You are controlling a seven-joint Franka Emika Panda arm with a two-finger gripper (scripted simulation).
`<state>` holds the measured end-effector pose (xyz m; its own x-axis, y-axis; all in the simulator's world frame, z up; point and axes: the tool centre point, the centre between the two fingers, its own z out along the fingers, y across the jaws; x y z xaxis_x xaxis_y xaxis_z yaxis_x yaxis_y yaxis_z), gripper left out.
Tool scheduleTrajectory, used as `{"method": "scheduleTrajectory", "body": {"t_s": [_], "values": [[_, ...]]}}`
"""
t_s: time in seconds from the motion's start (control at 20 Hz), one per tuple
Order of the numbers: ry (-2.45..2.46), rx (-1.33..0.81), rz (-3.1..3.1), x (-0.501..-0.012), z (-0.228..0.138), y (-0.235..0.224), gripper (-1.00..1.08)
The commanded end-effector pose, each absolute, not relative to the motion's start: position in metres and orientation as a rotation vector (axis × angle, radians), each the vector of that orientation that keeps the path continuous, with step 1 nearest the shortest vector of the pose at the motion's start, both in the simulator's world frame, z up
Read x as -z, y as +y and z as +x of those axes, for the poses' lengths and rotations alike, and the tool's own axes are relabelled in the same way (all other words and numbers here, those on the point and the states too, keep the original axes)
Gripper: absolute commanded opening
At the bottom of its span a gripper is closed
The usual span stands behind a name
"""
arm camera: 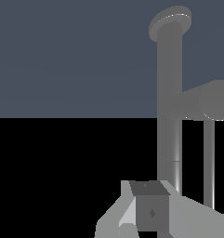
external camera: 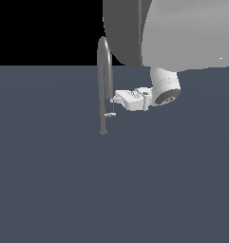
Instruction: Turn on the faucet by rotating a designated handle.
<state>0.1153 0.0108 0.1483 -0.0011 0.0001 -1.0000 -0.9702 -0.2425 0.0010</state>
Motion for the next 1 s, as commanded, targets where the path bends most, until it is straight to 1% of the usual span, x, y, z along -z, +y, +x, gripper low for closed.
{"method": "scheduleTrajectory", "body": {"t_s": [0.0,0.95], "values": [[1.084,-1.388,-1.387,-0.150,0.113,0.010,-1.00],[1.087,-1.386,-1.386,-0.155,0.091,0.004,-1.00]]}}
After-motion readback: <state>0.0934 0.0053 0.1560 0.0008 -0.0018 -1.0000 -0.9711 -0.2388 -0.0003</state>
